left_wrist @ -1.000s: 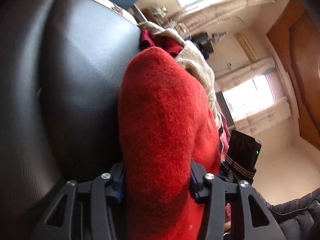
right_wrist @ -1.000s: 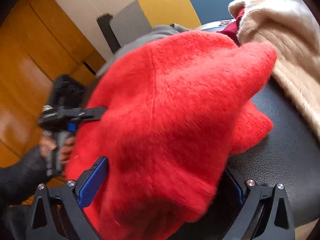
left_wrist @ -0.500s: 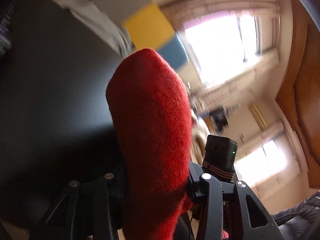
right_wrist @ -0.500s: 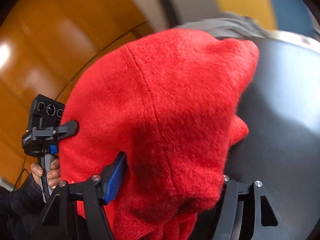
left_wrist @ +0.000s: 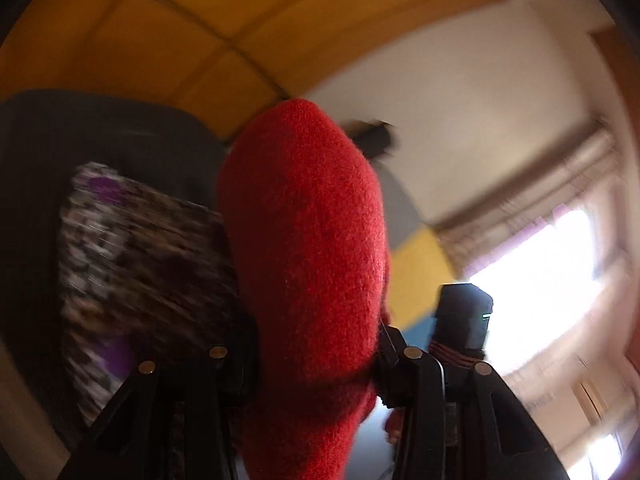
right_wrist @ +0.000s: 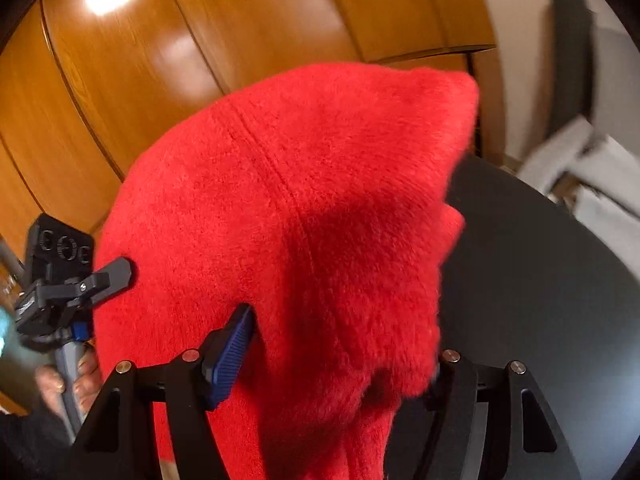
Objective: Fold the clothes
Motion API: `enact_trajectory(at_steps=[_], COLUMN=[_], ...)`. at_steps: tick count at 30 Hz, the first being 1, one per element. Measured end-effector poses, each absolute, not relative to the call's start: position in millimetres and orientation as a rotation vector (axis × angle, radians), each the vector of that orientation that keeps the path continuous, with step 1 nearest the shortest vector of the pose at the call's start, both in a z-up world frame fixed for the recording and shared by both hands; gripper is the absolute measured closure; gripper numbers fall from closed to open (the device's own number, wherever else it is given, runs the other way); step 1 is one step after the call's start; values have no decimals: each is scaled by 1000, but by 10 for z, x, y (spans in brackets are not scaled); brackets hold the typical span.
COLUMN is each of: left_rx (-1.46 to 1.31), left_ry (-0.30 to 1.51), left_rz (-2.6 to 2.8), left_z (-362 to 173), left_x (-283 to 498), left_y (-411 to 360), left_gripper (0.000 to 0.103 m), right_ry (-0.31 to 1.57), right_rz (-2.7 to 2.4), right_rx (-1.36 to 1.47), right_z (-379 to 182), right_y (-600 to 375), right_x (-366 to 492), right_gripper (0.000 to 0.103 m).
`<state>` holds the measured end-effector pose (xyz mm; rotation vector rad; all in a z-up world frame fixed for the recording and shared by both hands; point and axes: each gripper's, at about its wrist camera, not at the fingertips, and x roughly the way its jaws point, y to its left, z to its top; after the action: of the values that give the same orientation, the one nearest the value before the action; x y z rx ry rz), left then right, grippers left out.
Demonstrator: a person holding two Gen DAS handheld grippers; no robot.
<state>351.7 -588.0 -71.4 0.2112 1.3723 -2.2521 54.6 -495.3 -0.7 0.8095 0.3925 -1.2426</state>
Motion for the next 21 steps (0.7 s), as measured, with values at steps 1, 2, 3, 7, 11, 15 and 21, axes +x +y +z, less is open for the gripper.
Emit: enact_trajectory(at_steps=[1, 2, 3, 7, 11, 15, 21], left_rx=[234, 252, 252, 244, 322, 376, 207], left_ry=[1369, 1372, 1397, 1424, 1407, 1326, 1054], left_rz=[-2188, -2127, -2089, -2050, -2088, -2025, -2110], left_z=[-807, -905, -1014, -1242, -1078, -856, -275], left_x=[3534, 3553, 3583, 3664, 3818, 3966, 4081], left_y=[-5955, -6028, -6076, -6089, -6102, -5885, -5550], left_gripper=[59, 59, 59, 58, 55, 52, 52], right_ry=[416, 439, 466, 444, 396, 446, 476], right_rz=[-1233, -1223, -1221, -1226, -1230, -1320, -1297], right_rx=[840, 871, 891, 928, 953, 807, 416], right_z=[-90, -176, -269, -581, -606, -241, 373], right_y=[-5149, -5343, -5464, -5681, -5641, -5496, -4604], right_x=[573, 599, 623, 626, 569, 565, 991], right_gripper=[34, 32, 29, 8, 2, 2, 6])
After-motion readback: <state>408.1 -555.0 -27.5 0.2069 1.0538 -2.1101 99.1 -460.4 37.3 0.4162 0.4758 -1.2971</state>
